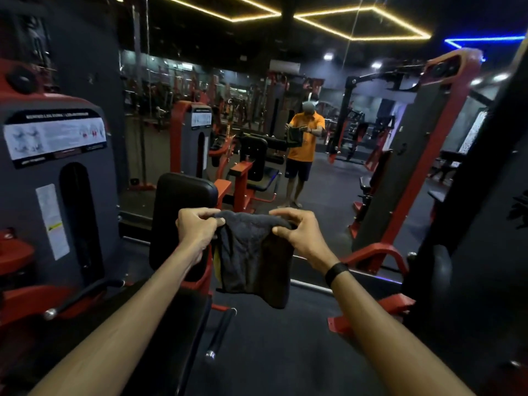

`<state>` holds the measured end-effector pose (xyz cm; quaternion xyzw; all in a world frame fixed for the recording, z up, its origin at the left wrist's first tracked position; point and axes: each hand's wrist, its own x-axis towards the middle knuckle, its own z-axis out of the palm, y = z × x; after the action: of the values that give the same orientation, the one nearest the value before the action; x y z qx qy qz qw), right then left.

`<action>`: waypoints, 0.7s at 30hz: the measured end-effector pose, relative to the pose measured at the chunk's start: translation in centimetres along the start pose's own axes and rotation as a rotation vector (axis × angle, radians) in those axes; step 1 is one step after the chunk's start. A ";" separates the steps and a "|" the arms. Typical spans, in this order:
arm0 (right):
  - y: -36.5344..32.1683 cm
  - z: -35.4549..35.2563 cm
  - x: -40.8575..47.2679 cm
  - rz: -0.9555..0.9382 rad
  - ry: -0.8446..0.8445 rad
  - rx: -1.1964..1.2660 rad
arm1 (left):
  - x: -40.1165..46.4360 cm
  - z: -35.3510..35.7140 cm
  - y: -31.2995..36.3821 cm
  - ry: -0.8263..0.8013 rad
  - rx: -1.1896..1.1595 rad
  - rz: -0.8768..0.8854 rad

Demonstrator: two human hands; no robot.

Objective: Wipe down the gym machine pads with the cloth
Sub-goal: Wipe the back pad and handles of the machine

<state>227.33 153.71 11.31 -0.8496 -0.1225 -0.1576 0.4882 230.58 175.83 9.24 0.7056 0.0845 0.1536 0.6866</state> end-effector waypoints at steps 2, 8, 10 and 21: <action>-0.2 0.7 2.0 0.007 0.001 0.119 | 2.0 -0.8 0.1 -0.009 0.003 0.001; 0.5 3.3 7.3 0.088 -0.007 0.437 | 7.0 -4.8 -0.2 -0.038 -0.027 -0.057; 0.5 4.6 9.0 0.114 -0.043 0.516 | 7.6 -6.4 0.1 -0.064 -0.047 -0.075; 1.6 11.7 13.6 0.296 -0.182 0.729 | 9.4 -14.0 -0.8 -0.032 -0.115 -0.267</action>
<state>242.15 163.86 9.75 -0.6399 -0.0893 0.0442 0.7620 234.84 192.17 9.51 0.6500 0.1577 0.0539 0.7414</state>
